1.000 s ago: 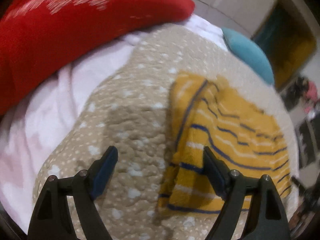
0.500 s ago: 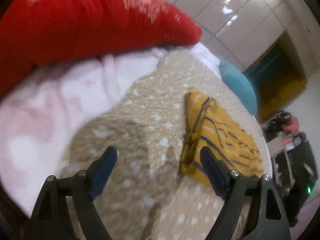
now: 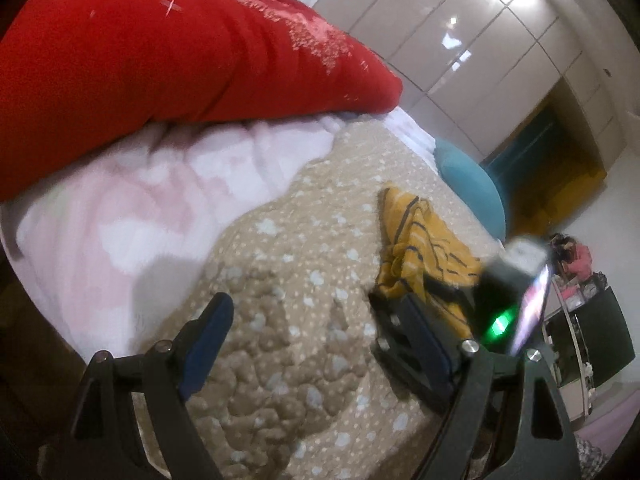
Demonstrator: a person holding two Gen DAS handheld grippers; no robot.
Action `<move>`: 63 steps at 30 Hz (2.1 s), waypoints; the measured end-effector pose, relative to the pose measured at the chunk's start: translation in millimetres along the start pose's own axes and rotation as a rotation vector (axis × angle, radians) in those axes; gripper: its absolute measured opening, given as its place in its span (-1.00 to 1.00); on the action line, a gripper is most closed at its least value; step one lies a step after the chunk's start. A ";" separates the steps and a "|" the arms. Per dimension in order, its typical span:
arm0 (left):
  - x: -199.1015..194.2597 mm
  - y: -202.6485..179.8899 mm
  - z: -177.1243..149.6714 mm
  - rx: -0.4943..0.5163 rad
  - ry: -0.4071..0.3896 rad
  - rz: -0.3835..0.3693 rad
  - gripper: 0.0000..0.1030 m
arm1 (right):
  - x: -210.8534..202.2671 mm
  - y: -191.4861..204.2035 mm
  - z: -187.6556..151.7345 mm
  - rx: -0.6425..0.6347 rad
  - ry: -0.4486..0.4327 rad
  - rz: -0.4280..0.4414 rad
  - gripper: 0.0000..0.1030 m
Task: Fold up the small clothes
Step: 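Grasp the folded sweater edge with the right gripper and fold it over, then lay the folded edge down on the bundle and open the right gripper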
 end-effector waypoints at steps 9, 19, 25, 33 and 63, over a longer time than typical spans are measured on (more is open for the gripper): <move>-16.6 -27.9 -12.0 0.024 0.018 0.003 0.64 | -1.8 -43.9 25.4 0.240 0.017 0.077 -0.76; -6.1 -131.9 -11.2 0.182 0.054 -0.095 0.64 | -106.3 -277.1 -56.5 0.868 -0.203 0.125 -0.77; 42.1 -191.8 -38.2 0.269 0.175 -0.148 0.64 | -95.9 -337.7 -195.7 1.085 -0.082 0.075 -0.77; 70.4 -252.6 -56.6 0.384 0.263 -0.158 0.64 | -75.7 -339.7 -223.5 1.136 -0.097 0.227 -0.72; 234.3 -324.1 -51.7 0.429 0.518 -0.213 0.58 | -13.4 -426.5 -218.7 1.228 0.016 0.355 -0.18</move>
Point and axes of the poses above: each gripper's, at about its wrist camera, not at the fingertips, and x roughly the way its jaws point, y to its left, z to its top, the point moved 6 cm from there along x, roughly the way its jaws point, and after that the axes turned 8 degrees about x, right-handed, at the moved point
